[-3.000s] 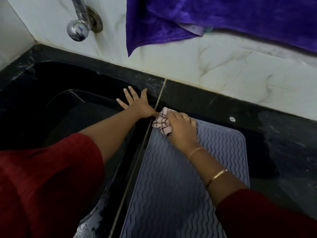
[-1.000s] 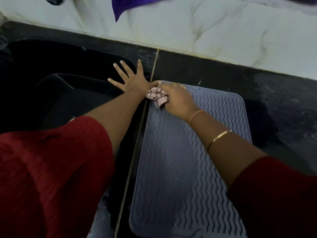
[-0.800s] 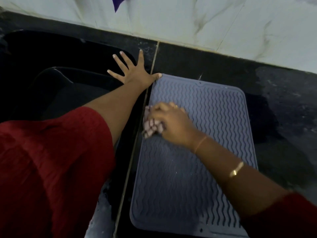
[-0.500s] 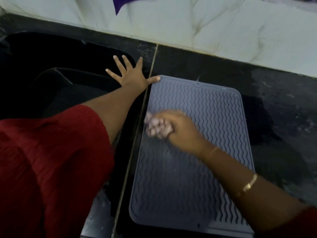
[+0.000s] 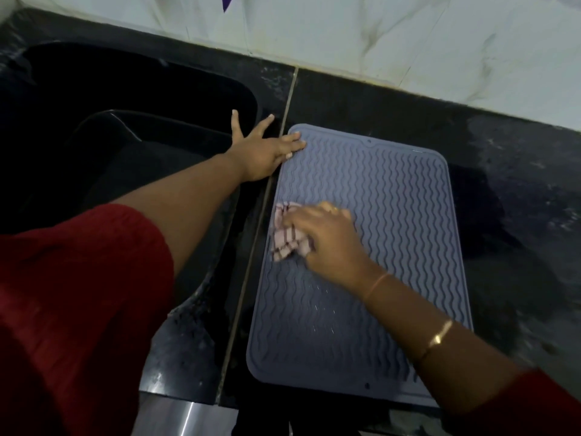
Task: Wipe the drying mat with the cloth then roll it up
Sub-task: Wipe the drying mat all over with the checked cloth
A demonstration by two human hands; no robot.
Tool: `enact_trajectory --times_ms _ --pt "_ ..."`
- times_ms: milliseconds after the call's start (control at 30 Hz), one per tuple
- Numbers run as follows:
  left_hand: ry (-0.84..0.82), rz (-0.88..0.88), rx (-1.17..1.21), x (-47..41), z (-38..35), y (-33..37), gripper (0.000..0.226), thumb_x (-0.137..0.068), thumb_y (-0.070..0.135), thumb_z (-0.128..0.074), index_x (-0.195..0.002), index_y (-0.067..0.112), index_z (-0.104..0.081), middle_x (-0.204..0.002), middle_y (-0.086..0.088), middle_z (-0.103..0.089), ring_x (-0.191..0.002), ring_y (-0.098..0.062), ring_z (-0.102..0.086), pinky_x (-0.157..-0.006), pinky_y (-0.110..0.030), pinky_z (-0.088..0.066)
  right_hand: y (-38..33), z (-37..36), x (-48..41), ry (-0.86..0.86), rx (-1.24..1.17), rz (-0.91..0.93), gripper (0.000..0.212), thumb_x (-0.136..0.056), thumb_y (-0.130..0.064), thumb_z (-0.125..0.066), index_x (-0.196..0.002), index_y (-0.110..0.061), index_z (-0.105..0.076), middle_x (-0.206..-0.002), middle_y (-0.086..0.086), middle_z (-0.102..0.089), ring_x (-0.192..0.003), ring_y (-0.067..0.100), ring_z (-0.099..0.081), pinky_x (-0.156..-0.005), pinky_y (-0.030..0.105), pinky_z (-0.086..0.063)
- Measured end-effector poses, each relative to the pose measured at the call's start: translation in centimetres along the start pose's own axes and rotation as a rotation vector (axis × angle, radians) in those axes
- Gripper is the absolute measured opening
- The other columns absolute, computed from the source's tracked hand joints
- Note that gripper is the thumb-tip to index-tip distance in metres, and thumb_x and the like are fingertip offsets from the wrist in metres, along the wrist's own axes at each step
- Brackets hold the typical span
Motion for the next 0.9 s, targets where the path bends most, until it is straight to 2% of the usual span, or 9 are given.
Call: enact_trajectory --times_ms 100,167,267,300,400,500,600,733,900 --pt "-0.101 0.028 -0.058 0.1 0.0 0.1 0.043 -0.101 0.041 -0.021 -0.142 0.054 -0.016 -0.154 0.025 -0.013 -0.146 -0.025 0.008 -0.097 -0.067 0.024 -1.7 -0.3 3.3 0.005 -0.049 0.077 0.045 -0.063 -0.001 -0.063 -0.102 -0.022 -0.066 -0.105 -0.004 -0.070 -0.096 0.027 -0.057 -0.078 0.042 -0.036" --pt "-0.188 0.024 -0.111 0.1 0.2 0.6 0.046 -0.101 0.042 -0.018 -0.145 0.049 -0.005 -0.156 0.022 -0.001 -0.145 -0.026 0.013 -0.098 -0.070 0.022 -1.6 0.0 3.1 -0.049 -0.247 0.069 0.038 -0.068 0.001 -0.061 -0.099 -0.020 -0.067 -0.097 -0.003 -0.070 -0.090 0.022 -0.060 -0.080 0.042 -0.044" --pt "-0.159 -0.153 -0.331 0.9 1.2 2.1 0.053 -0.099 0.044 -0.019 -0.148 0.039 0.002 -0.159 0.010 0.007 -0.144 -0.028 0.015 -0.097 -0.072 0.019 -0.1 2.5 -0.4 0.046 -0.559 -0.045 0.032 -0.075 0.003 -0.060 -0.099 -0.016 -0.067 -0.092 -0.003 -0.066 -0.085 0.007 -0.061 -0.082 0.025 -0.051" --pt "-0.099 -0.209 -0.359 1.5 1.6 2.6 0.056 -0.098 0.047 -0.023 -0.149 0.037 0.000 -0.159 0.007 0.005 -0.145 -0.028 0.013 -0.097 -0.071 0.020 0.6 3.3 -1.9 0.092 -0.524 -0.073 0.032 -0.076 0.001 -0.061 -0.102 -0.017 -0.066 -0.093 -0.003 -0.065 -0.087 0.006 -0.060 -0.083 0.023 -0.050" --pt "-0.044 -0.209 -0.269 3.9 1.5 2.7 0.060 -0.093 0.048 -0.039 -0.148 0.040 -0.014 -0.159 0.005 -0.002 -0.146 -0.026 0.005 -0.100 -0.069 0.017 1.6 3.0 -4.8 0.020 -0.316 -0.111 0.031 -0.078 -0.006 -0.065 -0.108 -0.014 -0.065 -0.106 0.007 -0.069 -0.099 0.020 -0.062 -0.090 0.041 -0.050" --pt "-0.120 -0.067 -0.166 5.6 -0.6 1.9 0.049 -0.097 0.049 -0.028 -0.143 0.051 -0.012 -0.159 0.008 0.000 -0.146 -0.026 0.008 -0.103 -0.069 0.016 0.3 1.0 -4.0 -0.066 -0.203 -0.062 0.030 -0.078 -0.011 -0.065 -0.107 -0.015 -0.068 -0.108 0.009 -0.069 -0.103 0.024 -0.061 -0.092 0.038 -0.048" --pt "-0.117 0.029 -0.108 5.5 -1.1 1.4 0.043 -0.098 0.050 -0.018 -0.138 0.061 -0.007 -0.159 0.009 0.003 -0.143 -0.030 0.019 -0.098 -0.070 0.020 -1.3 -0.3 -1.0 -0.095 -0.261 -0.013 0.033 -0.075 -0.005 -0.064 -0.106 -0.013 -0.069 -0.110 0.009 -0.069 -0.103 0.025 -0.062 -0.093 0.029 -0.043" --pt "-0.145 0.063 -0.145 5.1 -1.0 1.2 0.042 -0.096 0.055 -0.014 -0.136 0.064 -0.003 -0.159 0.006 0.007 -0.139 -0.034 0.028 -0.095 -0.071 0.021 -2.6 -1.6 3.7 -0.116 -0.271 -0.015 0.040 -0.071 -0.003 -0.062 -0.107 -0.018 -0.069 -0.107 0.005 -0.071 -0.097 0.027 -0.061 -0.096 0.043 -0.041" --pt "-0.099 0.053 -0.311 5.6 0.1 2.5 0.046 -0.098 0.051 -0.020 -0.141 0.056 -0.005 -0.159 0.002 0.006 -0.142 -0.035 0.019 -0.097 -0.070 0.020 -4.3 -2.0 7.1 -0.265 -0.470 0.084 0.038 -0.069 0.003 -0.062 -0.103 -0.012 -0.070 -0.101 0.007 -0.072 -0.091 0.014 -0.063 -0.085 0.029 -0.046"
Point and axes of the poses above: each hand's wrist, its own x-axis away from the middle knuckle, its own z-axis out of the back of the hand, y = z × x, the point moved 6 cm from there along -x, towards the middle knuckle
